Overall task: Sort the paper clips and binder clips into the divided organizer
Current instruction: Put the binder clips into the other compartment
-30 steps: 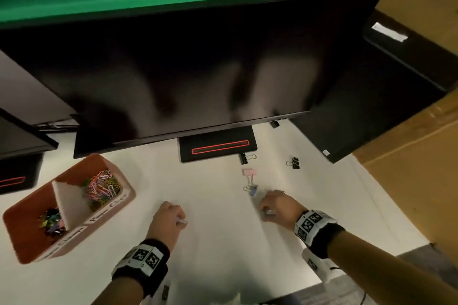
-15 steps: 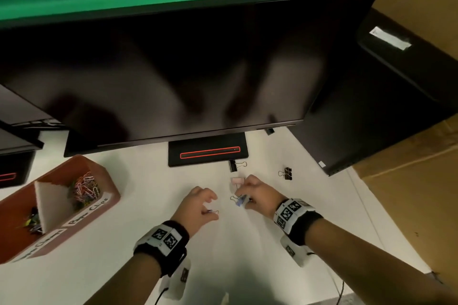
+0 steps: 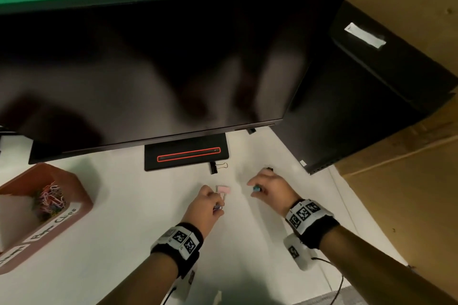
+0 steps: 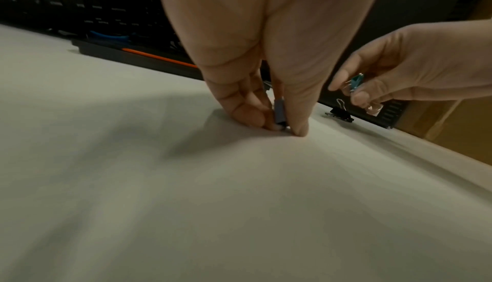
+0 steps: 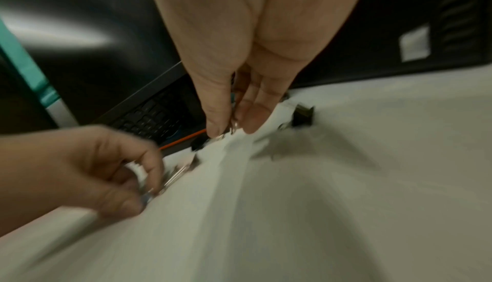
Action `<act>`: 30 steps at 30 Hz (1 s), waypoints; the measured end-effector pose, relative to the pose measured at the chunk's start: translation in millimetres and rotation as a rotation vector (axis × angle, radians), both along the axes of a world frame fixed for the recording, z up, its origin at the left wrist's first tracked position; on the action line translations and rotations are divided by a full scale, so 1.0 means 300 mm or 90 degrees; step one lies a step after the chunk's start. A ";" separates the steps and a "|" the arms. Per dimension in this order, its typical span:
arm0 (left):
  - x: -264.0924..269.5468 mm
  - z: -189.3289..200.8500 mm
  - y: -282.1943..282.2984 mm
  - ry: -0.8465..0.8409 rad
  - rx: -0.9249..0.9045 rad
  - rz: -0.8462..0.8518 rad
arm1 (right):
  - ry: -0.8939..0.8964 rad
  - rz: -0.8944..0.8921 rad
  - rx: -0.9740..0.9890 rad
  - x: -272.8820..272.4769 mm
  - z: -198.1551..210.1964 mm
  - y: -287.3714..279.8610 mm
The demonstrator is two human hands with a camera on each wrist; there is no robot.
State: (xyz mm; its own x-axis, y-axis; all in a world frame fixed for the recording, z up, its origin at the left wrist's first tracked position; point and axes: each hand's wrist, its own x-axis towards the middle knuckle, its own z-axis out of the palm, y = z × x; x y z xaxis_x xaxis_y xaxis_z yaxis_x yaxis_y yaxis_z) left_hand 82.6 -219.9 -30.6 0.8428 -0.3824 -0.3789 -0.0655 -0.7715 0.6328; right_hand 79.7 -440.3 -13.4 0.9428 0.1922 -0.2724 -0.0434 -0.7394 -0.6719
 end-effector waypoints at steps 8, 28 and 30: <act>-0.009 -0.007 0.018 -0.007 0.025 0.067 | 0.026 -0.053 -0.083 0.086 0.000 -0.117; 0.021 0.012 0.104 -0.011 0.006 0.095 | 0.190 0.019 -0.162 0.083 0.000 -0.032; 0.044 0.018 0.078 -0.014 -0.009 0.074 | 0.190 0.040 -0.173 0.076 0.004 -0.030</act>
State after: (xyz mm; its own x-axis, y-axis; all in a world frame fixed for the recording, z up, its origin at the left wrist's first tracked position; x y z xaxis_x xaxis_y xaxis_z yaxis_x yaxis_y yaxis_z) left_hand 95.9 -196.6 -25.1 0.8897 -0.2861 -0.3557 0.0107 -0.7659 0.6429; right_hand 102.6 -449.3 -12.2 0.8030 0.1297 -0.5816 -0.1563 -0.8960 -0.4156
